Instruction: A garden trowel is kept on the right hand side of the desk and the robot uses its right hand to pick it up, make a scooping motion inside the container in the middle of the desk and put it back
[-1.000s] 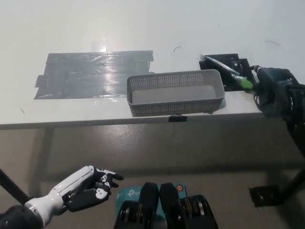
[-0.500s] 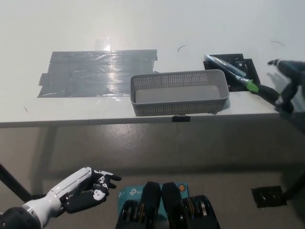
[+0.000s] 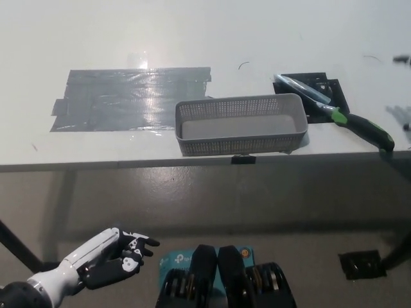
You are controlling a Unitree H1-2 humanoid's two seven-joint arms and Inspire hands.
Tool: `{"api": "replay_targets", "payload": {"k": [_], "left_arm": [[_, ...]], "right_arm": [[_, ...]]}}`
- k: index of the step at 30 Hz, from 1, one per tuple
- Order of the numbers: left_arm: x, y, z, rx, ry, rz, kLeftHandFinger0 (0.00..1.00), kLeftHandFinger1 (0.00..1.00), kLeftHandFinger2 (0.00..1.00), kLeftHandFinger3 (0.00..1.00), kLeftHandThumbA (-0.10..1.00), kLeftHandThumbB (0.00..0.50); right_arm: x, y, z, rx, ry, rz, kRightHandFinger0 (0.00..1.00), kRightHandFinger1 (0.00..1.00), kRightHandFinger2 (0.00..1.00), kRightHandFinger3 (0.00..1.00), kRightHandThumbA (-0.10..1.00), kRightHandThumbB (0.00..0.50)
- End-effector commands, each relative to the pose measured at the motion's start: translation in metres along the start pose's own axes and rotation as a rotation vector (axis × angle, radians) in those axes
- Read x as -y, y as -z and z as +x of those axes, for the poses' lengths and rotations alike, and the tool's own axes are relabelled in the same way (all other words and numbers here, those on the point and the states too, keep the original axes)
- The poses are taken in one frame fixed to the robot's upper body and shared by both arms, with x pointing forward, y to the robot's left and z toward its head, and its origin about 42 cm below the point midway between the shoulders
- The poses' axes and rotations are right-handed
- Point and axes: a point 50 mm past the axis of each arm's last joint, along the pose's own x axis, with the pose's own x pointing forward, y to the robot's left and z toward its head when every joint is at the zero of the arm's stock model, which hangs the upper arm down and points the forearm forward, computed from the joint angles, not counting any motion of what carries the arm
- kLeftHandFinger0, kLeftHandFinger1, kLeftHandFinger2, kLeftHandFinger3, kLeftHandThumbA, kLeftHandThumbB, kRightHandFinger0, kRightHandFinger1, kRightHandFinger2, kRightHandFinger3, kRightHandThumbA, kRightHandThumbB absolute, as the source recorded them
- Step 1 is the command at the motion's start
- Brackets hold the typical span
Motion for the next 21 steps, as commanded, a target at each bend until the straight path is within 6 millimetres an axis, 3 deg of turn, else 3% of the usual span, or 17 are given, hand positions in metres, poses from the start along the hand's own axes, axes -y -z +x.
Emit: {"api": "replay_targets", "payload": {"k": [1,2,3,5,8,12,16,18,21], "left_arm": [[-0.011,-0.008,-0.001,0.002,-0.019,0.039,0.72,0.75,0.78,0.89,1.0,0.394],[-0.011,-0.008,0.0,0.001,-0.019,0.044,0.73,0.75,0.78,0.89,1.0,0.384],[-0.011,-0.008,0.001,0.003,-0.021,0.043,0.73,0.76,0.78,0.89,1.0,0.39],[-0.011,-0.008,0.002,0.005,-0.022,0.03,0.72,0.75,0.78,0.89,1.0,0.393],[-0.01,-0.008,0.004,0.007,-0.027,0.028,0.73,0.76,0.79,0.89,1.0,0.377],[-0.011,-0.007,0.004,0.008,-0.029,0.009,0.76,0.79,0.83,0.93,1.0,0.361],[-0.007,-0.002,0.002,-0.005,-0.049,0.004,0.74,0.77,0.82,0.91,1.0,0.372],[-0.005,0.0,0.002,-0.009,-0.045,-0.001,0.74,0.77,0.82,0.91,1.0,0.375],[-0.002,0.003,0.003,-0.014,-0.046,-0.008,0.75,0.78,0.82,0.92,1.0,0.385]], "right_arm": [[-0.047,0.001,-0.084,0.135,0.189,0.325,1.0,1.0,1.0,1.0,0.43,0.241],[-0.086,0.004,-0.088,0.115,0.21,0.414,1.0,1.0,1.0,1.0,0.38,0.216],[-0.107,0.005,-0.089,0.097,0.211,0.459,1.0,1.0,1.0,1.0,0.4,0.217],[-0.145,0.003,-0.092,0.064,0.201,0.51,1.0,1.0,1.0,1.0,0.34,0.193],[-0.181,-0.004,-0.096,0.044,0.172,0.569,1.0,1.0,1.0,1.0,0.23,0.182],[-0.195,-0.006,-0.098,0.06,0.133,0.588,1.0,1.0,1.0,1.0,0.24,0.169],[-0.208,0.004,-0.094,0.067,0.148,0.615,1.0,1.0,1.0,1.0,0.15,0.142],[-0.211,0.009,-0.093,0.052,0.122,0.597,0.97,1.0,1.0,1.0,0.15,0.137],[-0.212,0.01,-0.086,0.068,0.107,0.589,0.85,0.92,0.96,1.0,0.14,0.154]]}}
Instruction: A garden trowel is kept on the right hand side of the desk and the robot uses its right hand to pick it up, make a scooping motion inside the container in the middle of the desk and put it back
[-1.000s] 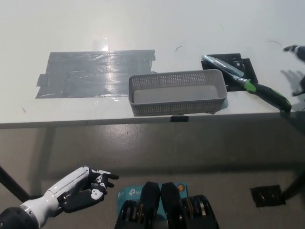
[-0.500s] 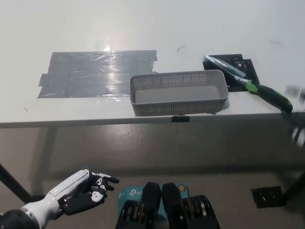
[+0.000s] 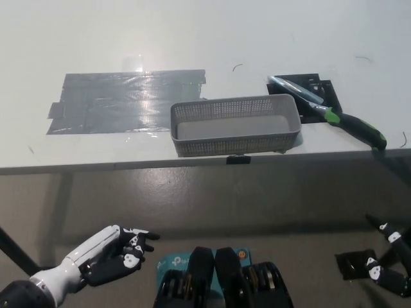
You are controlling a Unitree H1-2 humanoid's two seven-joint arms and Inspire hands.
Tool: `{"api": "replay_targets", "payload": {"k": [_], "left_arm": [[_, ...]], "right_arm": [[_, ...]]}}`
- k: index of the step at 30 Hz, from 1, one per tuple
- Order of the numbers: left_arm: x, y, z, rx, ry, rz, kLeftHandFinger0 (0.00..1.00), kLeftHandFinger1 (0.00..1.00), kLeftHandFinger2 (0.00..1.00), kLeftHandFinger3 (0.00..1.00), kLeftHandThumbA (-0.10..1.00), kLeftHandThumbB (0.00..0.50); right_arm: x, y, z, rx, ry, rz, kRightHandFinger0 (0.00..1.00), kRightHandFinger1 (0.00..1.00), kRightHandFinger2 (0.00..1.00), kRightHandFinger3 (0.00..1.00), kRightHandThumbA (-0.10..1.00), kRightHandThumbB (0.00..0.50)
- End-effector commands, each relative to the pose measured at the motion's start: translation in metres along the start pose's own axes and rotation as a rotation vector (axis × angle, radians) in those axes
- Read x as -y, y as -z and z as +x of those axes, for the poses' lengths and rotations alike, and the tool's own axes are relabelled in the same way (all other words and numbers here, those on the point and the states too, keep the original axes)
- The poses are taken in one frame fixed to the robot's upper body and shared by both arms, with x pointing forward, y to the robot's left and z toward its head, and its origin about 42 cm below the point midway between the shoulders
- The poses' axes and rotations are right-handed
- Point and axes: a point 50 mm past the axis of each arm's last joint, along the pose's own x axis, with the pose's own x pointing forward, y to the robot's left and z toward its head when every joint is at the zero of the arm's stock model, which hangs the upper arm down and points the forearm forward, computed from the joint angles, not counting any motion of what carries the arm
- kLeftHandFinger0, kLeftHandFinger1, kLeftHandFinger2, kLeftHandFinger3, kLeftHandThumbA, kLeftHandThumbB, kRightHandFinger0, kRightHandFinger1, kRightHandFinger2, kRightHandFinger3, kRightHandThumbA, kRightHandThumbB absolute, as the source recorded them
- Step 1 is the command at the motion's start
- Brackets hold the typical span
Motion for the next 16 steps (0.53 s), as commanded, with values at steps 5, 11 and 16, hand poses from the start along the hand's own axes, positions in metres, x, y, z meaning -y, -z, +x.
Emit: {"api": "replay_targets", "payload": {"k": [5,11,16], "left_arm": [[-0.002,0.004,-0.006,-0.016,-0.023,-0.006,0.74,0.78,0.82,0.91,1.0,0.369],[-0.002,0.004,-0.006,-0.014,-0.024,-0.015,0.74,0.78,0.82,0.92,1.0,0.381],[0.0,0.004,-0.006,-0.013,-0.03,-0.017,0.74,0.78,0.81,0.92,1.0,0.362]], "right_arm": [[0.019,-0.008,0.007,0.125,0.087,-0.045,0.8,0.9,0.97,1.0,0.12,0.141],[0.027,-0.006,0.007,0.108,0.103,-0.049,0.84,0.92,1.0,1.0,0.11,0.138],[0.033,-0.005,0.007,0.082,0.075,-0.068,0.95,1.0,1.0,1.0,0.2,0.158]]}}
